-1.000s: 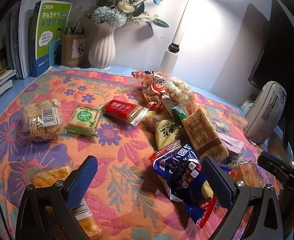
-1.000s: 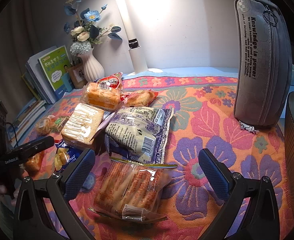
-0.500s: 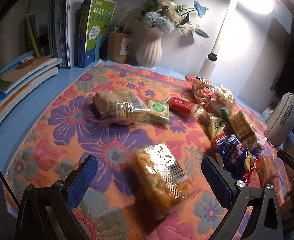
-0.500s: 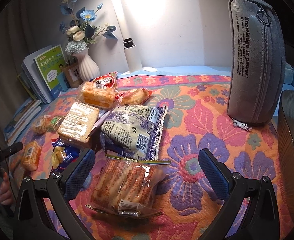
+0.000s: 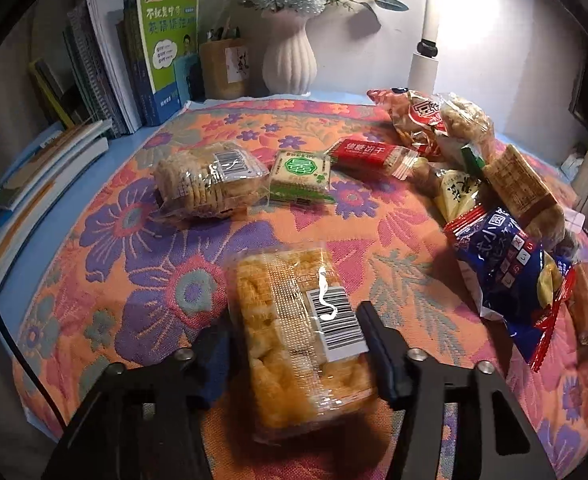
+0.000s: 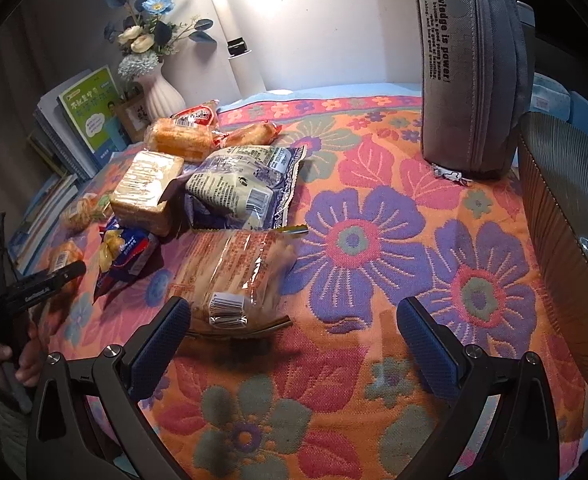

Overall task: Organize snacks
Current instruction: 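Grasp the orange puffed-snack pack with the left gripper while the right grasps the sausage-bread pack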

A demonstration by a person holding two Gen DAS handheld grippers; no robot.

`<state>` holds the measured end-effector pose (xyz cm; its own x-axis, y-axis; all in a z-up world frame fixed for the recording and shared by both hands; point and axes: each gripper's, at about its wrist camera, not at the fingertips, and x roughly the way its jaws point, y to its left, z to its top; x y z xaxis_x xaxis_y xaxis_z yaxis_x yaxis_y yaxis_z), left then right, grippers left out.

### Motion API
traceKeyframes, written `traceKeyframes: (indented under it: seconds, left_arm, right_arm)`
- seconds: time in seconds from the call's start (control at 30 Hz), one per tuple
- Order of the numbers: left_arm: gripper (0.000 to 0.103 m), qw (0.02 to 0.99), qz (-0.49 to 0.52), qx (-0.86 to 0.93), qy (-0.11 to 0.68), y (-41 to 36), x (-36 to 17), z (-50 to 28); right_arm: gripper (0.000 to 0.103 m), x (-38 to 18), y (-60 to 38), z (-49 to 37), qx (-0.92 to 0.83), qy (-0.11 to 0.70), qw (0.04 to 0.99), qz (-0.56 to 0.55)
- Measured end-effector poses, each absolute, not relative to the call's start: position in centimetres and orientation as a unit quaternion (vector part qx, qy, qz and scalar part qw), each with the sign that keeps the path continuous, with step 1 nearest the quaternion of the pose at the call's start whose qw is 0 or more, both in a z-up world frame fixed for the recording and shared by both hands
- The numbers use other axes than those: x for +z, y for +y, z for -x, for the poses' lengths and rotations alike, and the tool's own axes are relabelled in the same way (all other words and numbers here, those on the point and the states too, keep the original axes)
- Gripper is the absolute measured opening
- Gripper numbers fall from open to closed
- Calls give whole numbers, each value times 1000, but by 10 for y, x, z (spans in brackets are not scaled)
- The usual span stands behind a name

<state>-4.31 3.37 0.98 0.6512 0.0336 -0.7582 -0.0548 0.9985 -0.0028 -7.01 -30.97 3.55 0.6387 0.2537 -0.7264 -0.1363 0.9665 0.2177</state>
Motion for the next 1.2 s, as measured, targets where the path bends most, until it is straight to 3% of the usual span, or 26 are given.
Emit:
traceKeyframes:
  seconds: [0.17,0.47,0.57,0.8,1.2]
  left_arm:
    - [44,913,45,-11,405,31,14,43]
    - [44,916,29,-44,399,9,13,44]
    - [44,917,26,-48,394,6,16,47]
    - [44,921,23,-59,384,-2,24,56]
    - [44,927,25,-91,363,-28,49,79]
  right_arm:
    - [103,36,-286,66,136,419,894,-77]
    - [103,28,-241,48,61,431,900,7]
    - [88,23,-247,45,60,442,895,-16]
    - [73,31,-258,59,46,433,900,-19]
    - [67,57,-280,93,53,404,912,-41]
